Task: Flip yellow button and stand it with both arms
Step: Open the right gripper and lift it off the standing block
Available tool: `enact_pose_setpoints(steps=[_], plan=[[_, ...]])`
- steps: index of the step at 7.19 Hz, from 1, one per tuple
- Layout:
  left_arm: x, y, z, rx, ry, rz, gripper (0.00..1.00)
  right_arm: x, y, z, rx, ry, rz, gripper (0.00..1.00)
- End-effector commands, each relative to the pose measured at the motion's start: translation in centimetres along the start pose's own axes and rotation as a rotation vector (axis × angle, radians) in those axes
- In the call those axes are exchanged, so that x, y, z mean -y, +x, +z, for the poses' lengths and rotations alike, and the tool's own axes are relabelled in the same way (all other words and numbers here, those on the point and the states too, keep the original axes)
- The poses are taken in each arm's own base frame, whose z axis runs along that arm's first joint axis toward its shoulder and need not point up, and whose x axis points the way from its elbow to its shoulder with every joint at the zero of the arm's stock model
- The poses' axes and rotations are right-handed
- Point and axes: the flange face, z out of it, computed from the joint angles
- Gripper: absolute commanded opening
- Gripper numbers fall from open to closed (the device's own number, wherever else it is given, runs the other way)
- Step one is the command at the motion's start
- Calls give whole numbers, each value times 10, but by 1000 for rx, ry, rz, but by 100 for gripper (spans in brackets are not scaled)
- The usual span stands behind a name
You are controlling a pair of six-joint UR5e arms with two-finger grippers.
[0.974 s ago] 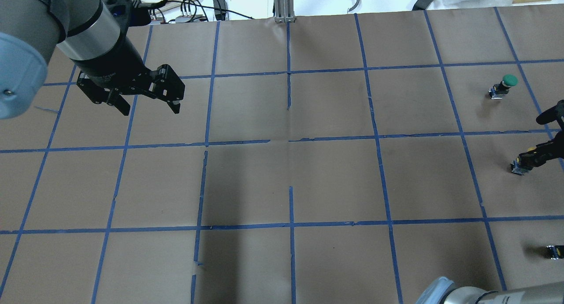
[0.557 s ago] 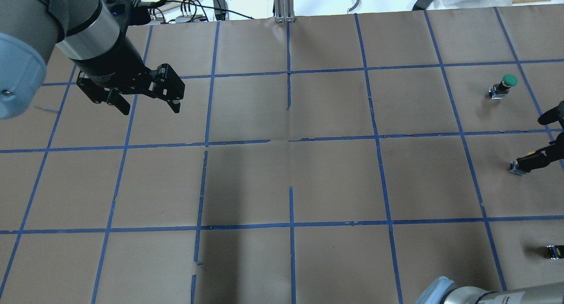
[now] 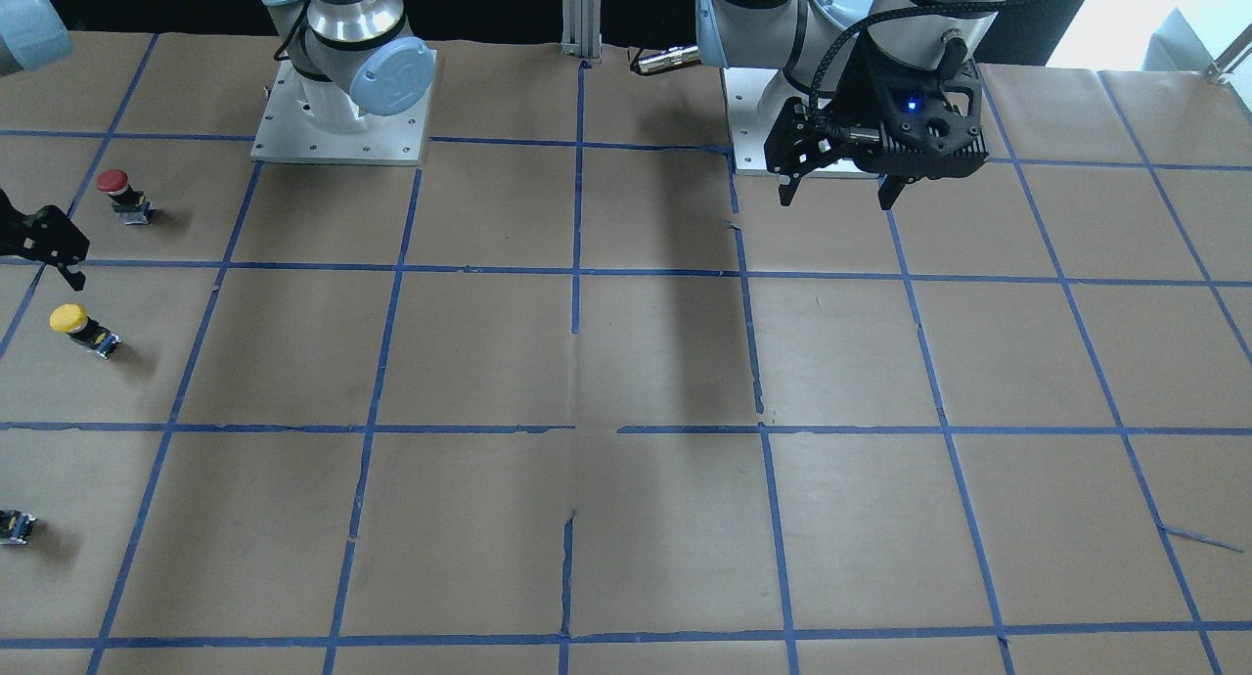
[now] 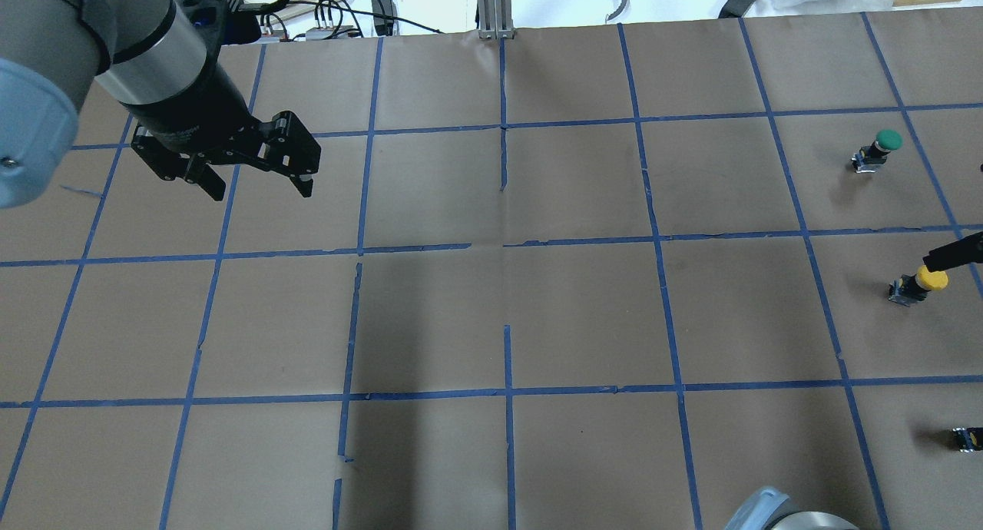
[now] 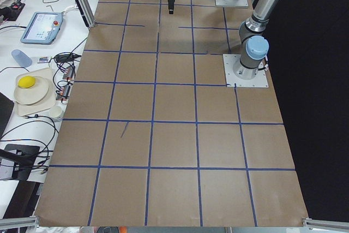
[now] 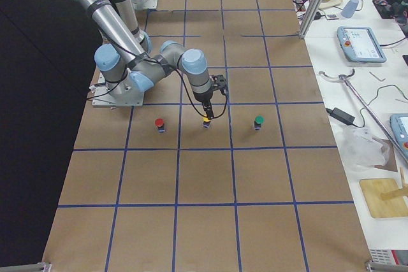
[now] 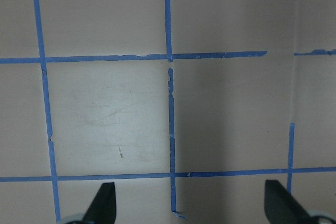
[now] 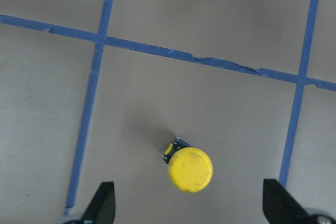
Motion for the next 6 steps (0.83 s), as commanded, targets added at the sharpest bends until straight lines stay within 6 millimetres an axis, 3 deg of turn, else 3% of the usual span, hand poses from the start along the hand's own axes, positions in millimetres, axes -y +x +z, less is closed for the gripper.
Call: enact_pose_setpoints(steps=[1, 2, 4, 5, 6], plan=[[0, -1, 0, 0, 0, -2, 100, 45, -47, -75, 83, -105, 183, 100], [0, -1, 0, 0, 0, 0, 100, 63, -96, -109, 67, -157, 218, 100], [0, -1, 0, 0, 0, 0, 100, 63, -235, -159, 50, -180, 304, 100], [0, -1, 0, 0, 0, 0, 100, 50, -287, -172, 34, -215, 306, 100], [0, -1, 0, 0, 0, 1, 100, 45, -318, -173, 18, -227, 301, 100]])
